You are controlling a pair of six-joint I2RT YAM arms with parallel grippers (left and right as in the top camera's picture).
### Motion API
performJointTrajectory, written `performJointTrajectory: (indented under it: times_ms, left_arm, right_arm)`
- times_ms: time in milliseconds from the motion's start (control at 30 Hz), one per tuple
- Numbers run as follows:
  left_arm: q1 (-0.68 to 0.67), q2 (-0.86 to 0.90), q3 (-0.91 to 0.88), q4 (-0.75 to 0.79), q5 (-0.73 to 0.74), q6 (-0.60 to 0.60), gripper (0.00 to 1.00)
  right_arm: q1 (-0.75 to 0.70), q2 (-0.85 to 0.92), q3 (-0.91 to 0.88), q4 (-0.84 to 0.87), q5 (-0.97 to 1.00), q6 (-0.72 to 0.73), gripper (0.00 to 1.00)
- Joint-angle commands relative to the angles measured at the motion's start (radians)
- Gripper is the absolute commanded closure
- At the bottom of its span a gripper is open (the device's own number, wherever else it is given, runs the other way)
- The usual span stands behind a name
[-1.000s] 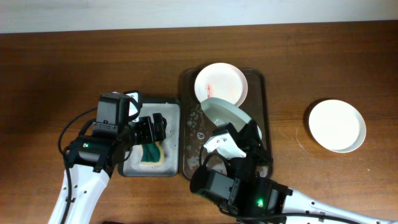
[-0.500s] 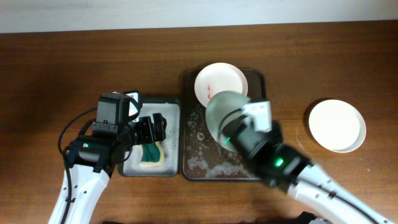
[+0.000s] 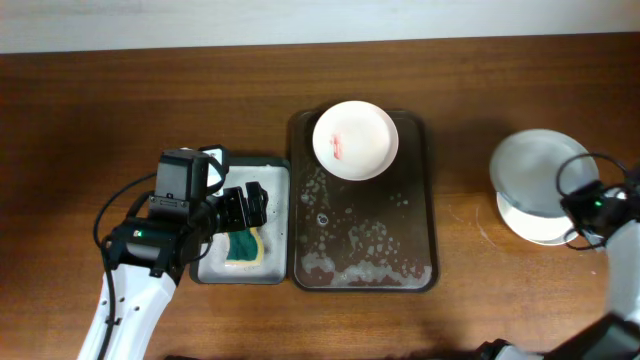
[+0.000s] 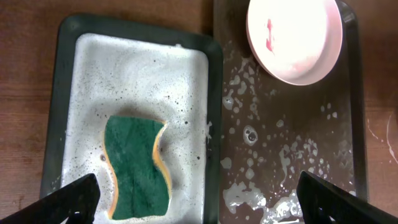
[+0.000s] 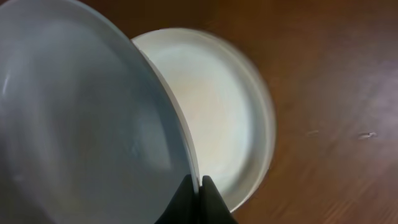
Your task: Clean dirty plates on tray and stack at the side
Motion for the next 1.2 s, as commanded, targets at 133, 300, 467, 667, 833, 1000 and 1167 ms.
performJointTrajectory:
  times_ms: [133, 300, 467, 667, 833, 1000, 1167]
  left_arm:
    - [0.005, -0.004, 0.016, 0.002, 0.007, 0.009, 0.01]
    - [0.005, -0.004, 0.016, 0.002, 0.007, 0.009, 0.01]
    - [0.005, -0.004, 0.016, 0.002, 0.007, 0.009, 0.01]
    - [0.005, -0.004, 0.016, 0.002, 0.007, 0.009, 0.01]
    - [0.005, -0.004, 0.016, 0.002, 0.007, 0.009, 0.01]
    - [0.005, -0.004, 0.016, 0.002, 0.007, 0.009, 0.01]
    - [0.005, -0.004, 0.016, 0.002, 0.007, 0.009, 0.01]
  right_arm:
    - [-0.035, 0.118, 0.013, 0.000, -0.051, -0.016, 0.42]
    - [0.153, 0.002, 0.064, 0.016, -0.244, -0.169, 0.25]
    - [0.601, -0.080, 0.082, 0.040, -0.133, -0.312, 0.34]
    - [0.889, 0.153, 0.082, 0.261, 0.071, -0.351, 0.51]
    - [0.903, 0.417, 0.082, 0.523, 0.063, -0.382, 0.54]
    - [0.901, 0.520, 0.082, 0.638, 0.064, -0.386, 0.71]
    - [0.898, 0.431, 0.083, 0.547, 0.064, -0.313, 0.96]
